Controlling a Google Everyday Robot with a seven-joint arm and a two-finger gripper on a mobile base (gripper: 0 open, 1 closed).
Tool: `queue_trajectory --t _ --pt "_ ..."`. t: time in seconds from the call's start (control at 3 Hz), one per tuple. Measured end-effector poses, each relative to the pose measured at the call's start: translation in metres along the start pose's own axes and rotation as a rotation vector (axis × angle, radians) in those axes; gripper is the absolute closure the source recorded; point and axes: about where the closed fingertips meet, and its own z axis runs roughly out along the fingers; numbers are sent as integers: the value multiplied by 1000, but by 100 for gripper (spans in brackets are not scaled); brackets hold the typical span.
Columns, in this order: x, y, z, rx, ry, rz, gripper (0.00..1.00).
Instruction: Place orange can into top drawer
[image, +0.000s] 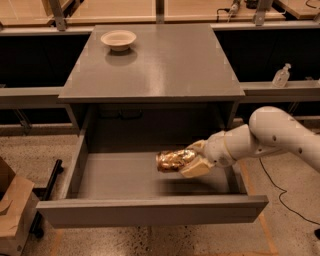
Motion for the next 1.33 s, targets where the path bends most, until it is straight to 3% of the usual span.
queue_trajectory --t 0.33,0.67,1.0,1.33 --pt "40 21 31 -27 9 67 59" --pt "53 32 42 -26 4 90 36" --pt "41 32 43 -6 -31 57 12" --pt "14 22 39 23 -90 0 0"
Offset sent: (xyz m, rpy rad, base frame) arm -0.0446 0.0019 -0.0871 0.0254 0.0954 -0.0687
